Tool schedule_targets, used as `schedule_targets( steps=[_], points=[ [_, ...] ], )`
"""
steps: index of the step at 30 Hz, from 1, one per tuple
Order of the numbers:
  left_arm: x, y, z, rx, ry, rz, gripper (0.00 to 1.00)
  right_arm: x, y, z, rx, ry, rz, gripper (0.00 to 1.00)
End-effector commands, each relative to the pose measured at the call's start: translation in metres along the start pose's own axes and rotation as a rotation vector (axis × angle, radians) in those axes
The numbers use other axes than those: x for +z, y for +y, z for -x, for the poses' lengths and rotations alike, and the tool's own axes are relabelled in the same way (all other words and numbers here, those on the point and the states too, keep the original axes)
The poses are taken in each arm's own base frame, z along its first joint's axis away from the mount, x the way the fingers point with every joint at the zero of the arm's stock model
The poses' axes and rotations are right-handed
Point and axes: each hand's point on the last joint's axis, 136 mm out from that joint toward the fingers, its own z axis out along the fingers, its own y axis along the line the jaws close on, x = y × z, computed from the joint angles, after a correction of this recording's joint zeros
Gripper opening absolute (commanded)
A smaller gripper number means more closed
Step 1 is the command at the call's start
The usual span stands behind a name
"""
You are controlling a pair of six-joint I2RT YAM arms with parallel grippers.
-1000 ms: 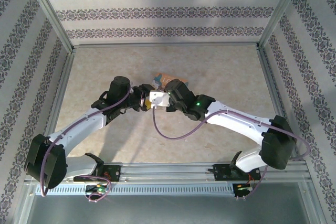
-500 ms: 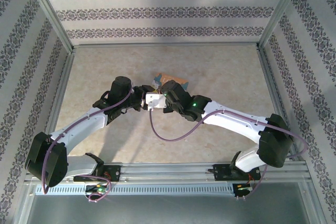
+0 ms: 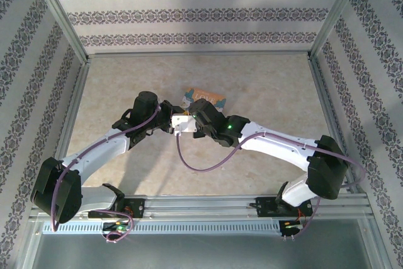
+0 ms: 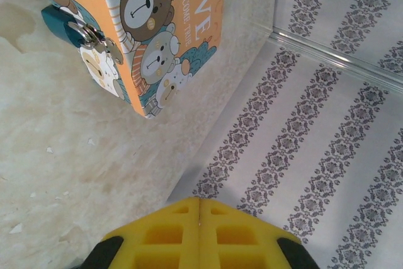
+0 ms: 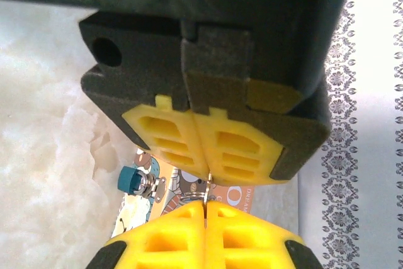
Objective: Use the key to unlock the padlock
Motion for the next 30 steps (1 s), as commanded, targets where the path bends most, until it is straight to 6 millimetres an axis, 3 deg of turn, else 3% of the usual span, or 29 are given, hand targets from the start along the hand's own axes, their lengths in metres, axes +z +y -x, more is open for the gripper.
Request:
schedule_targets(
  steps=[1, 4, 12, 16, 22, 30],
  points=[
    [0.003, -0.002, -0.003, 0.008, 0.003, -0.012, 0.00, -0.005, -0.011, 0.009, 0.040, -0.010, -0.027, 0.00],
    [0.000, -0.002, -0.001, 0.049, -0.019, -0.006, 0.00, -0.010, -0.011, 0.009, 0.063, -0.013, -0.023, 0.00],
    [-0.017, -0.007, 0.010, 0.279, -0.114, 0.024, 0.00, -0.036, -0.012, 0.014, 0.223, -0.105, 0.016, 0.44],
    [-0.024, -0.009, 0.015, 0.435, -0.137, 0.035, 0.00, -0.051, -0.014, 0.016, 0.353, -0.170, 0.049, 0.57],
    [-0.037, -0.031, 0.006, 0.732, -0.093, -0.101, 0.00, -0.070, -0.024, 0.008, 0.571, -0.255, 0.060, 0.68],
    [-0.048, -0.043, -0.017, 1.027, 0.051, -0.162, 0.00, -0.089, -0.043, -0.021, 0.984, -0.413, 0.140, 0.72]
  ],
)
